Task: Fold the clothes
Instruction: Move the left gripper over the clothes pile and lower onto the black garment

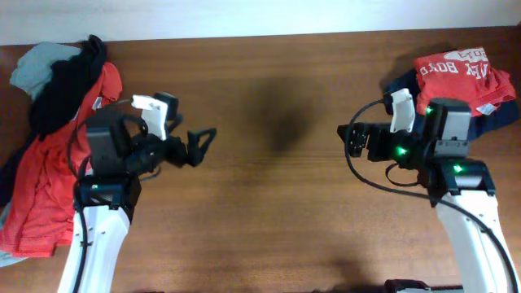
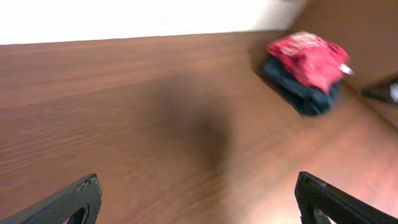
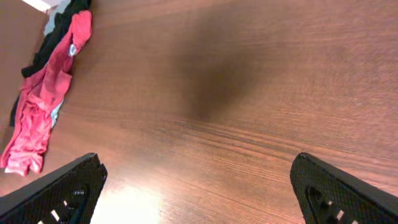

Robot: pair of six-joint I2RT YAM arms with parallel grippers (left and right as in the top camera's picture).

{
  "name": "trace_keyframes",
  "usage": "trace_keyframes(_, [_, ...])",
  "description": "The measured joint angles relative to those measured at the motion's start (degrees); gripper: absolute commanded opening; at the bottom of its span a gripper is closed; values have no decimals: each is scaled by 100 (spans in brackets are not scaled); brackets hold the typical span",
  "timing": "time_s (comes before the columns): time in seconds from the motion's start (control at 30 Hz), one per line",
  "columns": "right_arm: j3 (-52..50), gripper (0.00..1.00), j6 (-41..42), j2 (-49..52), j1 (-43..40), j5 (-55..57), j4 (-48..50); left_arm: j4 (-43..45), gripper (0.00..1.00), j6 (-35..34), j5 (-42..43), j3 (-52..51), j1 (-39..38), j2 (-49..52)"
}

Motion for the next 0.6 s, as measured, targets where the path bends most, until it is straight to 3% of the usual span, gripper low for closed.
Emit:
trace_keyframes(0.33, [2,98,-61,39,0,-57,-74,-2068,99,-737,-3130,2277,11,988])
trace_keyframes(0.6, [2,98,-232,39,39,-57,-186,-2028,99,-946,-4540,2651,426,2181])
